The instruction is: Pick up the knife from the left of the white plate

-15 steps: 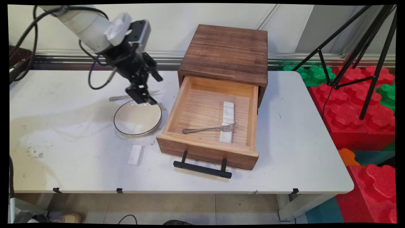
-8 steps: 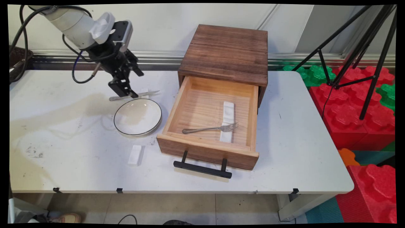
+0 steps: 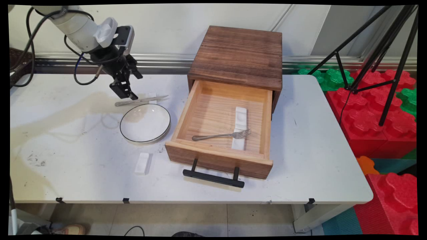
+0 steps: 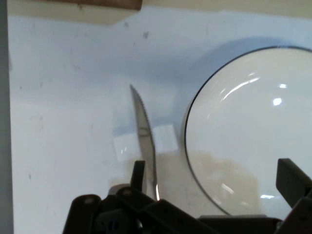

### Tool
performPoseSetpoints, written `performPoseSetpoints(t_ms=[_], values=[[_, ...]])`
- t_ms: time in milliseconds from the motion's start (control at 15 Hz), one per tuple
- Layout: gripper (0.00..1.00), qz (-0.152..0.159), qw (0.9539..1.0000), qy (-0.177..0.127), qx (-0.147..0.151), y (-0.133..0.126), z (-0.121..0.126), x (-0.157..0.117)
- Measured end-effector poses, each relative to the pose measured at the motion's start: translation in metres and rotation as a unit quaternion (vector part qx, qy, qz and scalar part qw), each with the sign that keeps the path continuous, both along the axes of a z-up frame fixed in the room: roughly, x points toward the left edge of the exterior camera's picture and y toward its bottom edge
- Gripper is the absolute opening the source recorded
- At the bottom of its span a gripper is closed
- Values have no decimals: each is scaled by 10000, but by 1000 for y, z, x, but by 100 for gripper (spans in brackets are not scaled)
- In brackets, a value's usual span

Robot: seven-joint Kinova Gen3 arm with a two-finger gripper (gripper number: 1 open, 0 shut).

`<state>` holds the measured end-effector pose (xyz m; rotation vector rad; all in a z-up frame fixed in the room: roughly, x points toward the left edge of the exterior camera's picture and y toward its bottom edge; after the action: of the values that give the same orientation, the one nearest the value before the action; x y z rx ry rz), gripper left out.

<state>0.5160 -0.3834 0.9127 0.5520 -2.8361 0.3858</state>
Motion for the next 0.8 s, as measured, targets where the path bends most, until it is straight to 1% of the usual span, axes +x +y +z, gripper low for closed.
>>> performPoseSetpoints(t_ms=[333, 467, 800], values=[[100, 189, 9996, -132, 192, -15, -24, 26], [100, 217, 9989, -265, 306, -24, -37, 40], [100, 253, 9976, -455, 456, -38, -57, 61]])
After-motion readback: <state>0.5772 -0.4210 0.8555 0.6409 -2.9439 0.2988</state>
